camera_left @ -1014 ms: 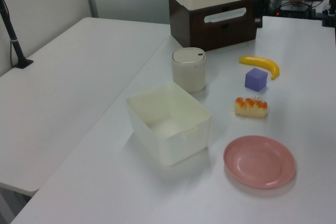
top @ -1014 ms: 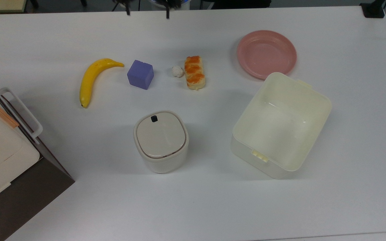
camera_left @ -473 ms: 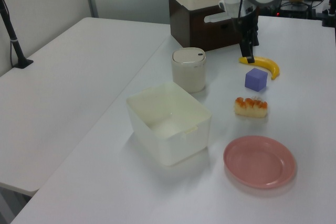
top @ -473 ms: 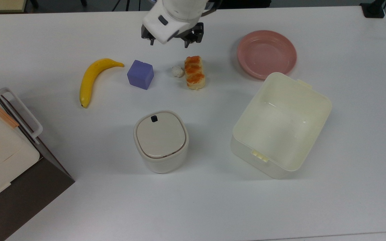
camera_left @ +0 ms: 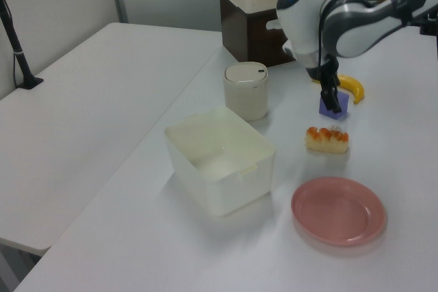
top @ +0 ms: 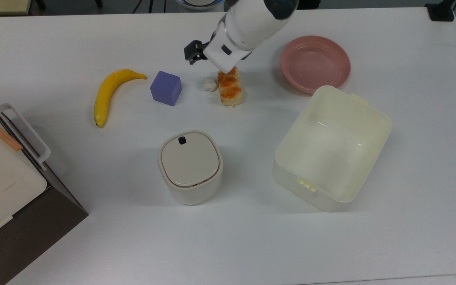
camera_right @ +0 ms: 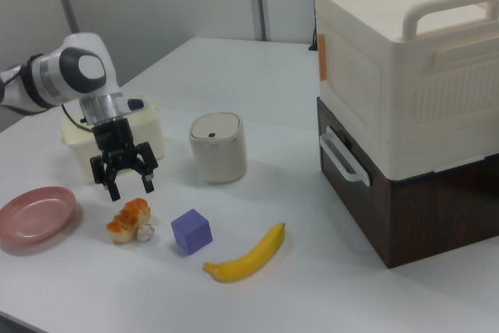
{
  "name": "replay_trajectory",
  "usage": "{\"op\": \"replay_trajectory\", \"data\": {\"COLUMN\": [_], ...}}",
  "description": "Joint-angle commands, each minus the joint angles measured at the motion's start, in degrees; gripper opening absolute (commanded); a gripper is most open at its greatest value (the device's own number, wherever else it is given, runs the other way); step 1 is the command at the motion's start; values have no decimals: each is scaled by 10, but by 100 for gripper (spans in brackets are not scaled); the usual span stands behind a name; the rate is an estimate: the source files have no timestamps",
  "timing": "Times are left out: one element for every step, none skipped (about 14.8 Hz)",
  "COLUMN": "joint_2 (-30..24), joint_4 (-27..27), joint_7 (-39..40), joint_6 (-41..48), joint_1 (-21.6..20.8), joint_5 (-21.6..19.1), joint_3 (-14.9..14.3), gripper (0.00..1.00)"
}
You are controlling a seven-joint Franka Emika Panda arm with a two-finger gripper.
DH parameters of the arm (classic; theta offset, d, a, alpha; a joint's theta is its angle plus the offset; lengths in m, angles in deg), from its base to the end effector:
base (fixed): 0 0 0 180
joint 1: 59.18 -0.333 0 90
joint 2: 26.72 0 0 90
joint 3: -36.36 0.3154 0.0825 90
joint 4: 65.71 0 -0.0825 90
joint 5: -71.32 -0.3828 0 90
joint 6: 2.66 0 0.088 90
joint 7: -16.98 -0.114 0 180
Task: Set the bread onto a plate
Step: 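Move the open gripper over the bread roll and lower onto it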
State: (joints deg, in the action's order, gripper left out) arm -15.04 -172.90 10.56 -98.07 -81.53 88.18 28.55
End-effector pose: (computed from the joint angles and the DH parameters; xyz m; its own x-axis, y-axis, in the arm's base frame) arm 0.5463 0.1131 0.3788 0.9185 0.1480 -0.3667 0.2750 -0.9054 0.3235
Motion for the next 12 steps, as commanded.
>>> {"op": "replay_trajectory", "data": {"joint_2": [4, 7, 7, 9, 9, 11, 14, 16, 24, 26, 25, 25], "joint_4": [-14, -14, -16, -22, -31, -45, -61, -69, -73, -77, -83, -88], "joint_7": [-9, -16, -18, -19, -18, -18, -18, -18, -17, -17, -16, -17], "joint_6": [-21, -47, -77, -108, -134, -166, -194, -208, -208, -206, -203, -201], "joint_1": [-2, -1, -2, -2, -2, -3, -5, -5, -6, -7, -7, -8], "joint_5": [9, 6, 0, -9, -9, -9, -9, -3, 0, 3, 9, 16], "joint_3": [28, 33, 34, 34, 34, 34, 34, 34, 34, 34, 34, 34], "gripper": [100, 100, 100, 100, 100, 100, 99, 96, 92, 92, 92, 92]}}
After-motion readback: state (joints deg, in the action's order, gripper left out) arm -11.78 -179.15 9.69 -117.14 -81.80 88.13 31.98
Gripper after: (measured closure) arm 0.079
